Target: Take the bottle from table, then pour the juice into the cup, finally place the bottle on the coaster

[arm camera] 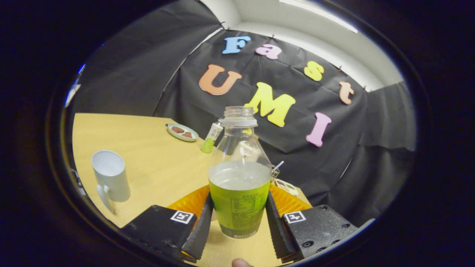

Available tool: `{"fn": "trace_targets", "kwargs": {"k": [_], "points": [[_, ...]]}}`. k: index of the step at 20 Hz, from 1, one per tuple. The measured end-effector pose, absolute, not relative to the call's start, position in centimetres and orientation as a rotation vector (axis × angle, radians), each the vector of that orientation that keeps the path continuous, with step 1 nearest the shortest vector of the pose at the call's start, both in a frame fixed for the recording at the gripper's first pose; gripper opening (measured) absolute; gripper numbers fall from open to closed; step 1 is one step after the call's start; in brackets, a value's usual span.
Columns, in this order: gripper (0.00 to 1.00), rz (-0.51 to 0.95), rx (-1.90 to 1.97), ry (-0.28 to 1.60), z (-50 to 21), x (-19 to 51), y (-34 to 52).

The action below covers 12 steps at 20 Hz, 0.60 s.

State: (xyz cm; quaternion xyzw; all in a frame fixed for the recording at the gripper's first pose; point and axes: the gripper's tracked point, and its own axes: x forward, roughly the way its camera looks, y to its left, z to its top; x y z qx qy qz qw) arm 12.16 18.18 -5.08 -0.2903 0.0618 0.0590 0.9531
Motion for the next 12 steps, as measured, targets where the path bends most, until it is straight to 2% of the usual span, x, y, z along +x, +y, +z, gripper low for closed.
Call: {"fn": "trace_targets", "kwargs": {"k": [12], "points": [[0.74,0.062,-1.147,-0.105,-5.6,11.2,23.7]]}}
